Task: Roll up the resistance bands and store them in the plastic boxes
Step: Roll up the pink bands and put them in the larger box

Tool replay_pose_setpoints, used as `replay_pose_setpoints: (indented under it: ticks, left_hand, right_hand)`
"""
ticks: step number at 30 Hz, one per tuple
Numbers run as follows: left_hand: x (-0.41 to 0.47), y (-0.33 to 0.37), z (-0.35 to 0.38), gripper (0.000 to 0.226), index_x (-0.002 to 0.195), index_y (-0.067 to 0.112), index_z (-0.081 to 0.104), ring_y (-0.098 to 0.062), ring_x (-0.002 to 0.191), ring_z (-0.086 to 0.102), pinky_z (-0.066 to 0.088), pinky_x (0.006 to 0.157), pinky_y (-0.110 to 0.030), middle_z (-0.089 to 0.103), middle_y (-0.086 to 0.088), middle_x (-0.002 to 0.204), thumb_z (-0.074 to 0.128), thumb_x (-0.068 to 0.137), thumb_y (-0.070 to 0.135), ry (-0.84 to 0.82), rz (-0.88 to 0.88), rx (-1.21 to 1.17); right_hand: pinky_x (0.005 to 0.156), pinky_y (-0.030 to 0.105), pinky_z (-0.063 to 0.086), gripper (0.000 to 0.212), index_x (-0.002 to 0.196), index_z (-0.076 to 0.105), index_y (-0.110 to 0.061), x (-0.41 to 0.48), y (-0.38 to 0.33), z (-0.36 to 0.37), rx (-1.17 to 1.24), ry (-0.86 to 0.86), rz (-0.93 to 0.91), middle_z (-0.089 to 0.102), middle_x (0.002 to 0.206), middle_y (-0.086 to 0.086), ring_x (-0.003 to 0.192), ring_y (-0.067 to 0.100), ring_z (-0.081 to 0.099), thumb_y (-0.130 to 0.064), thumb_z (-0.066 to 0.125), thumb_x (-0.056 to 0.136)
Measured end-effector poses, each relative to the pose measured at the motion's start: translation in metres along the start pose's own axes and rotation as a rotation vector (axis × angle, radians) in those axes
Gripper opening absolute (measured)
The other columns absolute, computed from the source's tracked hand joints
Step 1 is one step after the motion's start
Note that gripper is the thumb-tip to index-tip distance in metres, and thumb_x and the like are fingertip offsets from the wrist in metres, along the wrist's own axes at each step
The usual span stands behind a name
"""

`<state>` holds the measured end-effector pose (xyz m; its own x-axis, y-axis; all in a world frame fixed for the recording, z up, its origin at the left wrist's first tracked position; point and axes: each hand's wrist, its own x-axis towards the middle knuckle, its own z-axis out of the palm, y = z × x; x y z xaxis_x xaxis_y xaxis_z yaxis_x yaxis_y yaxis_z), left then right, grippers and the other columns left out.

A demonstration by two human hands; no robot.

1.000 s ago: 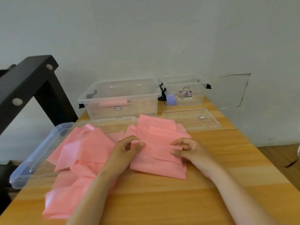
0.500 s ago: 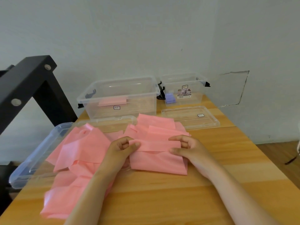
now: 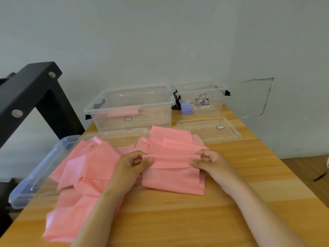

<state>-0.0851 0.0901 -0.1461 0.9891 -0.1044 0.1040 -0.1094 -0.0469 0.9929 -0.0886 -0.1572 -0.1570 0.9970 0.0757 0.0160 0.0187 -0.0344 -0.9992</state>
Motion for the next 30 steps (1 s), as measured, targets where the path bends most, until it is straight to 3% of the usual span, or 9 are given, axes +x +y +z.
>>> replay_pose_setpoints:
  ticks: [5, 8, 12, 16, 19, 21, 30]
  left_hand:
    - [0.0, 0.0, -0.003, 0.034, 0.074, -0.009, 0.051, -0.02, 0.059, 0.036, 0.031, 0.043, -0.02, 0.044, -0.01, 0.064, 0.066, 0.086, 0.019, 0.037, 0.027, 0.018]
    - [-0.001, 0.001, -0.006, 0.047, 0.076, -0.009, 0.049, -0.025, 0.067, 0.034, 0.03, 0.051, -0.023, 0.041, -0.011, 0.071, 0.073, 0.079, 0.031, 0.024, -0.005, -0.02]
    - [-0.003, 0.003, -0.011, 0.027, 0.082, 0.0, 0.067, -0.032, 0.076, 0.043, 0.033, 0.062, -0.035, 0.053, -0.02, 0.079, 0.075, 0.073, 0.025, -0.044, -0.068, -0.115]
    - [-0.003, 0.004, -0.013, 0.017, 0.083, 0.005, 0.072, -0.033, 0.077, 0.05, 0.04, 0.067, -0.035, 0.059, -0.023, 0.082, 0.073, 0.074, 0.02, -0.072, -0.062, -0.122]
    - [-0.003, 0.005, -0.011, 0.01, 0.076, 0.005, 0.067, -0.024, 0.064, 0.055, 0.046, 0.057, -0.028, 0.061, -0.016, 0.068, 0.069, 0.077, 0.015, -0.038, -0.035, -0.131]
    - [-0.003, 0.005, -0.011, 0.013, 0.073, 0.006, 0.062, -0.019, 0.056, 0.051, 0.044, 0.052, -0.026, 0.056, -0.011, 0.06, 0.069, 0.077, 0.016, -0.023, -0.021, -0.134]
    - [-0.002, 0.006, -0.012, 0.014, 0.07, 0.011, 0.061, -0.018, 0.052, 0.05, 0.043, 0.046, -0.024, 0.054, -0.012, 0.063, 0.071, 0.074, 0.02, -0.02, -0.028, -0.139]
  right_hand:
    - [0.058, 0.018, 0.039, 0.021, 0.076, 0.062, -0.013, 0.0, -0.002, -0.001, 0.058, -0.027, -0.06, 0.061, 0.074, 0.004, 0.069, 0.012, 0.057, -0.025, 0.079, 0.073]
    - [0.053, 0.018, 0.034, 0.032, 0.072, 0.058, -0.013, 0.001, -0.004, -0.001, 0.068, -0.02, -0.061, 0.051, 0.069, 0.009, 0.063, 0.015, 0.049, -0.036, 0.079, 0.067]
    - [0.058, 0.031, 0.026, 0.047, 0.074, 0.056, -0.011, 0.002, -0.002, -0.003, 0.079, 0.011, -0.076, 0.045, 0.076, 0.011, 0.071, 0.023, 0.038, -0.048, 0.08, 0.06]
    - [0.061, 0.029, 0.033, 0.037, 0.07, 0.057, -0.015, -0.001, -0.004, -0.004, 0.111, -0.029, -0.066, 0.051, 0.078, 0.014, 0.071, 0.024, 0.046, -0.038, 0.084, 0.063]
    - [0.064, 0.022, 0.046, 0.018, 0.076, 0.067, -0.016, -0.003, -0.008, -0.003, 0.158, -0.056, -0.068, 0.066, 0.079, 0.013, 0.072, 0.02, 0.062, -0.022, 0.081, 0.067]
    - [0.067, 0.019, 0.05, 0.019, 0.085, 0.071, -0.011, -0.005, -0.009, -0.002, 0.162, -0.062, -0.068, 0.072, 0.084, 0.009, 0.076, 0.017, 0.067, -0.02, 0.075, 0.069]
    - [0.062, 0.021, 0.045, 0.018, 0.079, 0.065, -0.012, -0.007, -0.013, -0.002, 0.137, -0.046, -0.046, 0.067, 0.076, 0.011, 0.071, 0.019, 0.061, -0.025, 0.075, 0.07]
